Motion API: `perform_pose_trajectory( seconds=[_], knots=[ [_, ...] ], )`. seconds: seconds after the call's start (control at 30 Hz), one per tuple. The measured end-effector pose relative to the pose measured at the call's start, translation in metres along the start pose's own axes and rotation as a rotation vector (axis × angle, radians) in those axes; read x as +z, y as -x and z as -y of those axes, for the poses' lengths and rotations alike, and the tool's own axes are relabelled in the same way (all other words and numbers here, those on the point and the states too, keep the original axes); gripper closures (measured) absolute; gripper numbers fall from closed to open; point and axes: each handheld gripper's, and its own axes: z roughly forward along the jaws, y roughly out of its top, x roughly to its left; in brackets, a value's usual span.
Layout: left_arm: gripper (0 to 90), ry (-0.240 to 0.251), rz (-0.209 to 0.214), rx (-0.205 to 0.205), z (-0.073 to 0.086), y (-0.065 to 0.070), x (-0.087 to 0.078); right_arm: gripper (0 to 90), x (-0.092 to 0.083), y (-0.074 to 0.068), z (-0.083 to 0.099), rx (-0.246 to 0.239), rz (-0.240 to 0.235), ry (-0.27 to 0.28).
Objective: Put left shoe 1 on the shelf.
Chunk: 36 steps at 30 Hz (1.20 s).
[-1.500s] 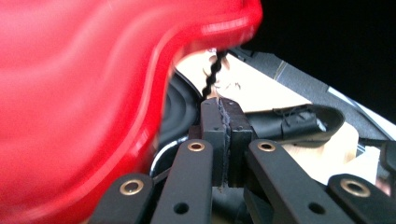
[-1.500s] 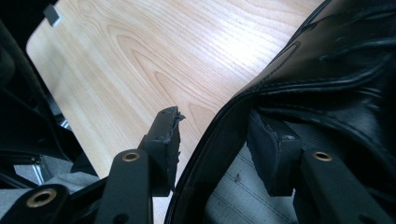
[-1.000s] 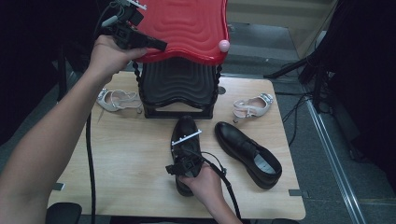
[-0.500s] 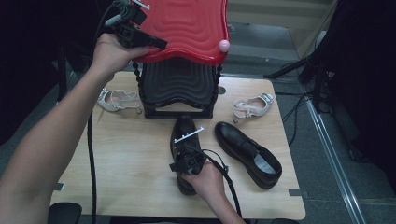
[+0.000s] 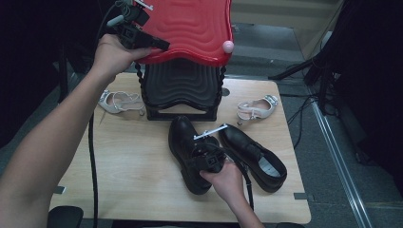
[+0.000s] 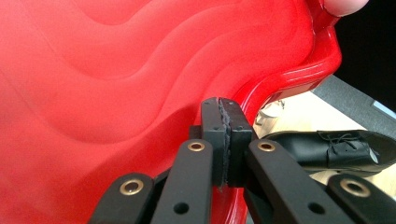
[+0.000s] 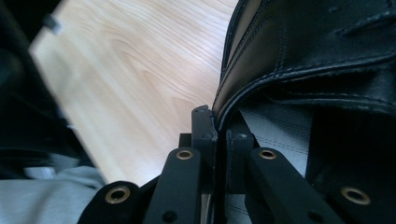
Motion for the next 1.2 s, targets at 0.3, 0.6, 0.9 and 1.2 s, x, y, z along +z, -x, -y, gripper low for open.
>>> perform_pose_trajectory(
  seconds=[0.3,0.6,0.9,1.2],
  knots=[
    [90.0,-0.003,-0.002,0.000,0.000,0.000,0.000,87.1,-0.019,-0.001,-0.007,-0.016,-0.057,0.044],
    [90.0,-0.009,-0.007,-0.001,0.000,0.000,0.000,87.1,-0.045,-0.022,-0.021,-0.080,-0.089,0.093],
    [90.0,-0.013,-0.014,0.001,0.000,0.000,0.000,87.0,-0.069,-0.037,-0.054,-0.142,-0.055,0.155],
    [90.0,-0.018,-0.017,0.001,0.000,0.001,0.000,86.8,-0.065,-0.033,-0.093,-0.189,0.036,0.217]
  ],
)
